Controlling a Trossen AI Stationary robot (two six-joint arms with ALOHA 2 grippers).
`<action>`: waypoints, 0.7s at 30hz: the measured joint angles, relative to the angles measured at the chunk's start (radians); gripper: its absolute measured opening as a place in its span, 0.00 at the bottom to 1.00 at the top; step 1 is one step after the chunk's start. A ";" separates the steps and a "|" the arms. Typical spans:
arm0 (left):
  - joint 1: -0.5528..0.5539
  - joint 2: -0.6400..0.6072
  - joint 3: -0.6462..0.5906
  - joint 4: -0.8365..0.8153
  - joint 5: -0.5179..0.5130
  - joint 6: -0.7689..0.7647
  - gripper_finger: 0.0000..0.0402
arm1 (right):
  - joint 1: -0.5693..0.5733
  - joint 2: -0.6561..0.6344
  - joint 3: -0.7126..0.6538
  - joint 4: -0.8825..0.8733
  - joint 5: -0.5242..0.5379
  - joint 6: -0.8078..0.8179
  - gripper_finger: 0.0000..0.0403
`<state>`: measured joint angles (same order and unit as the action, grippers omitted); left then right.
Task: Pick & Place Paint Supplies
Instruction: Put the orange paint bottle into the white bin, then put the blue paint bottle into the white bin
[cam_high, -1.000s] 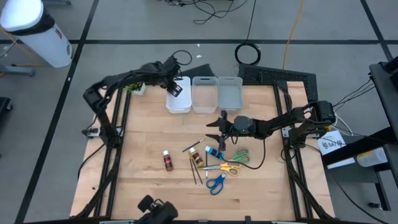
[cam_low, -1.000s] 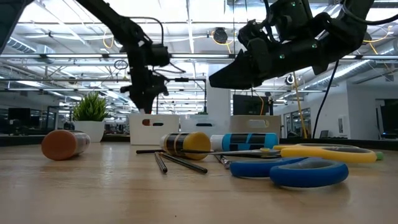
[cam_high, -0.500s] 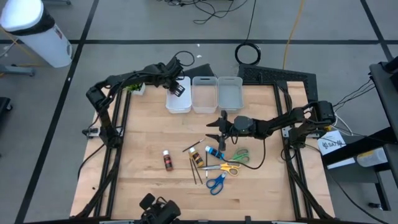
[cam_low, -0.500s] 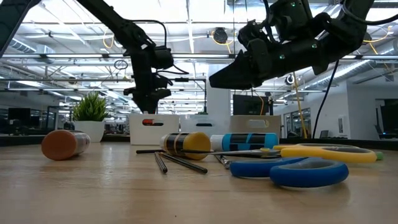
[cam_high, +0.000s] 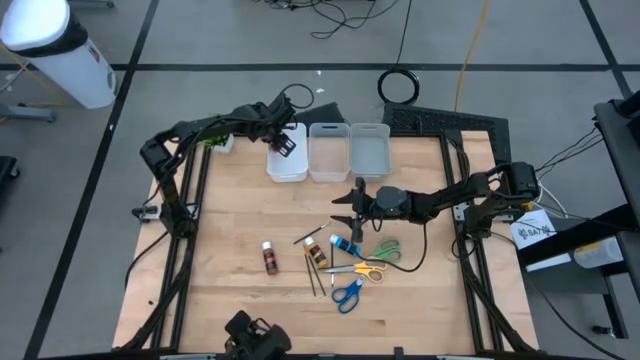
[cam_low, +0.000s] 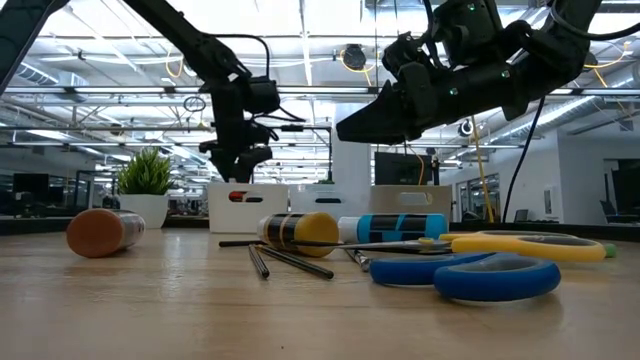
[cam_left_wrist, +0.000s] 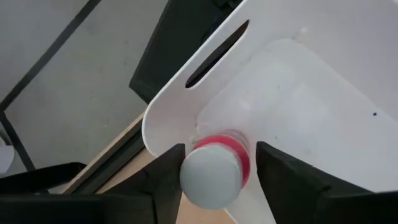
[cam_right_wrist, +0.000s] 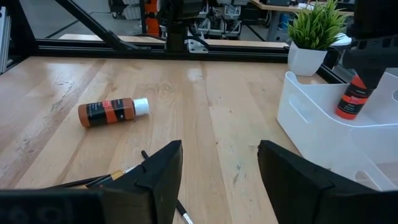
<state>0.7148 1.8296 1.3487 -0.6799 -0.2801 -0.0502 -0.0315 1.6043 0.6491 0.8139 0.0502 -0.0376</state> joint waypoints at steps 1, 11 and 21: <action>-0.001 -0.006 0.000 0.000 0.001 -0.001 0.52 | 0.000 0.000 0.000 0.000 0.000 0.000 0.49; -0.047 -0.194 0.000 0.001 0.002 -0.004 0.49 | 0.000 0.000 0.000 -0.011 0.000 0.003 0.49; -0.282 -0.457 -0.369 0.623 0.075 -0.026 0.52 | 0.147 -0.041 0.206 -0.766 0.144 0.064 0.63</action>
<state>0.4326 1.3723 0.9793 -0.0573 -0.2054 -0.0759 0.1156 1.5632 0.8550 0.0484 0.1942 0.0265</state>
